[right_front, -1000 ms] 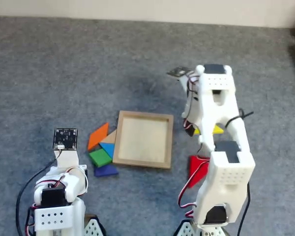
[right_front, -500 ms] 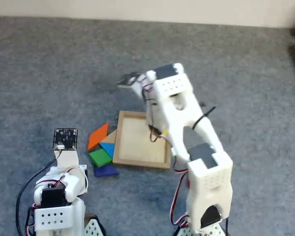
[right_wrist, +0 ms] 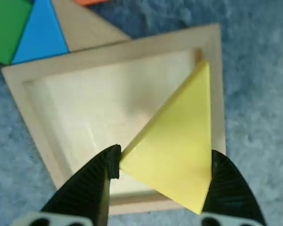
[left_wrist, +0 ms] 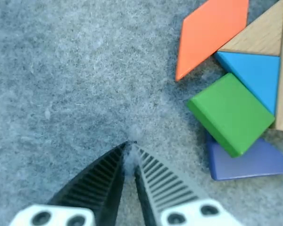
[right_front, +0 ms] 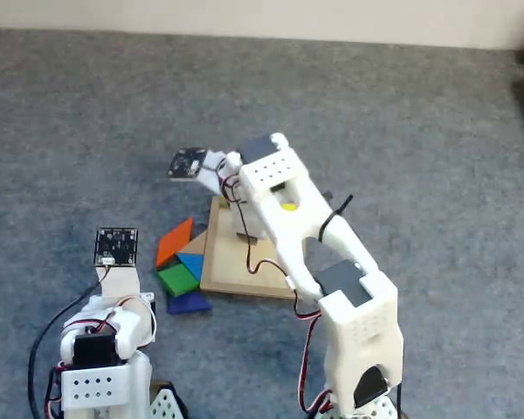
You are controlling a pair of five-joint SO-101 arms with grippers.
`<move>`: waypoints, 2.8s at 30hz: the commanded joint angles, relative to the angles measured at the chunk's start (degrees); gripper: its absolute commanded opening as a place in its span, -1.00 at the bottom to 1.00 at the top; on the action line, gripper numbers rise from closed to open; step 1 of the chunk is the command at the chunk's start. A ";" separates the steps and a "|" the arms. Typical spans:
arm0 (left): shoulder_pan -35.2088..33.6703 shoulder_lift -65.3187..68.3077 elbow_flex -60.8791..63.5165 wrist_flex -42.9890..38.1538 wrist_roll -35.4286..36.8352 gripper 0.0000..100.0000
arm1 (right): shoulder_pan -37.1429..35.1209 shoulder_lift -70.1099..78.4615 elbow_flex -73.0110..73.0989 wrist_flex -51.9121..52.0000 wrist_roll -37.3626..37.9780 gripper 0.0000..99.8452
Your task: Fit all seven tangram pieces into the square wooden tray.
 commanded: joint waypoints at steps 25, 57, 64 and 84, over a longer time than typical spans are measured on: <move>-0.40 -0.84 -0.04 0.26 -0.18 -0.99 | -0.57 -0.40 4.62 -3.65 1.14 -0.36; -0.40 -0.84 -0.04 0.26 -0.18 -0.99 | 10.15 -11.38 -5.58 19.21 -17.32 -0.63; -0.40 -0.84 -0.04 0.26 -0.18 -0.99 | 14.02 -16.13 2.68 20.35 -26.99 -0.63; -0.40 -0.84 -0.04 0.26 -0.18 -0.99 | 42.51 -34.24 38.20 8.92 -13.98 -0.92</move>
